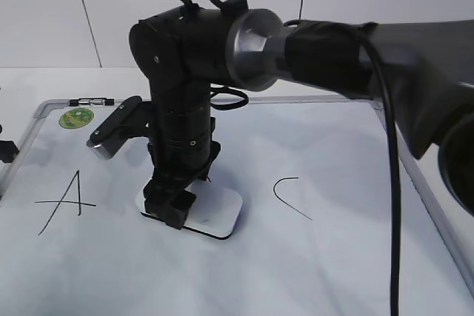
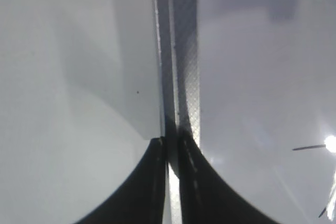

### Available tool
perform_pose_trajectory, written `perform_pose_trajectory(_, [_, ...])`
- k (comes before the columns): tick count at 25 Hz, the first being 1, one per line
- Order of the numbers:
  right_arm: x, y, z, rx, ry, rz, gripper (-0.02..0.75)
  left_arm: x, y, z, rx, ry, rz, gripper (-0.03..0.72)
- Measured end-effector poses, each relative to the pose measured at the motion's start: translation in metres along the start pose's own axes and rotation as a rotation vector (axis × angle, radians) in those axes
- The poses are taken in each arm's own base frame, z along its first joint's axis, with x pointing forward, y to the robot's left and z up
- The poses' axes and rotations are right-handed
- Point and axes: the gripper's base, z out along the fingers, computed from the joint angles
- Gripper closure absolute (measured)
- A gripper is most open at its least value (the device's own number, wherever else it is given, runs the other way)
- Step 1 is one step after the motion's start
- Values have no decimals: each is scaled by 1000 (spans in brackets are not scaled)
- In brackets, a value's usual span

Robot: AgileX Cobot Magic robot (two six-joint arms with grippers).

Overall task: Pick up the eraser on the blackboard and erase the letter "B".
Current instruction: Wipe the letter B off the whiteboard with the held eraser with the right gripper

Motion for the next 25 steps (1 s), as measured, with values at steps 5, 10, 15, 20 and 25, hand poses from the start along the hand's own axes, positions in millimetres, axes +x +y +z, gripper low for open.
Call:
perform_pose_trajectory(5, [0, 0, 1, 8, 4, 8, 218, 0, 0, 0, 0, 0, 0, 654])
perform_pose_trajectory(10, [0, -2, 5, 11, 17, 25, 218, 0, 0, 1, 0, 2, 0, 654])
perform_pose_trajectory(15, [1, -7, 5, -3, 11, 54, 218, 0, 0, 1, 0, 2, 0, 654])
perform_pose_trajectory(20, [3, -14, 5, -25, -7, 117, 219, 0, 0, 1, 1, 2, -1, 654])
perform_pose_trajectory(25, [6, -26, 5, -24, -41, 183, 219, 0, 0, 1, 4, 1, -3, 654])
